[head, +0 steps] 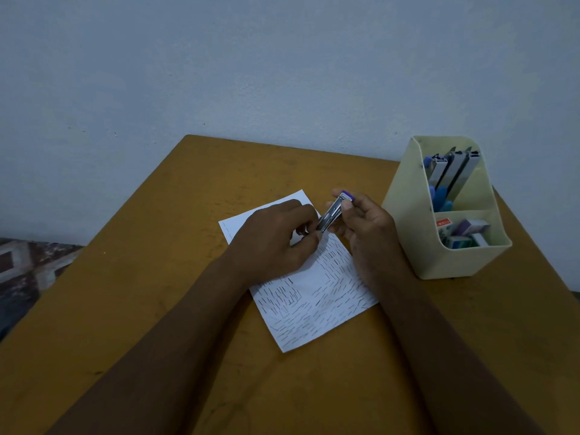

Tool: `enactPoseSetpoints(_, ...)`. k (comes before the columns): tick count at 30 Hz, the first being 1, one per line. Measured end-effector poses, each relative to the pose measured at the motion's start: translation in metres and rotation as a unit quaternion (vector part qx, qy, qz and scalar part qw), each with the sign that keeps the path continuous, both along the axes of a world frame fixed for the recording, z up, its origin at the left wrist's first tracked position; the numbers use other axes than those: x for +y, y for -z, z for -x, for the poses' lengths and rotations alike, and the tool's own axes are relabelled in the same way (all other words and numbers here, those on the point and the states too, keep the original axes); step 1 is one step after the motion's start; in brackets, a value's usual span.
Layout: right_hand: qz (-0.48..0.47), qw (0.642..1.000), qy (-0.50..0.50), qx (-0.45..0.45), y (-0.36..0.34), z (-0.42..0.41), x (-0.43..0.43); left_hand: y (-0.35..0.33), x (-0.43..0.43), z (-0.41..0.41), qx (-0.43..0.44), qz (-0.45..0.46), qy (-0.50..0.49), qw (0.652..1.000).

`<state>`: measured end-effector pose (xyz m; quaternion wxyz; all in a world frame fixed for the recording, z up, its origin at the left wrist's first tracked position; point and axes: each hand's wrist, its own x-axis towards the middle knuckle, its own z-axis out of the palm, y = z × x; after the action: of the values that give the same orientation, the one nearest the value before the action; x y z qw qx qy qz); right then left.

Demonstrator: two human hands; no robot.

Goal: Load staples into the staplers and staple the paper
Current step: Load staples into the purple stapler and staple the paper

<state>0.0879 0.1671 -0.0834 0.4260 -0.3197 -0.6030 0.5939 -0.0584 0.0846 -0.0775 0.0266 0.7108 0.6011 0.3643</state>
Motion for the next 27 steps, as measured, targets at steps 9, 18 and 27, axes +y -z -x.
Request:
enactPoseSetpoints(9,-0.077,0.993,0.029,-0.085,-0.003,0.002,0.001,0.0,-0.001,0.001,-0.022,-0.044,-0.045,0.998)
enactPoseSetpoints(18,-0.319,0.878,0.09,-0.346,0.005,-0.008,0.01,-0.005,0.0,0.004,-0.112,-0.099,-0.073,0.986)
enactPoseSetpoints(27,-0.309,0.873,0.046,-0.375,-0.011,-0.017,0.006,-0.02,0.001,-0.002,-0.091,-0.04,-0.077,0.992)
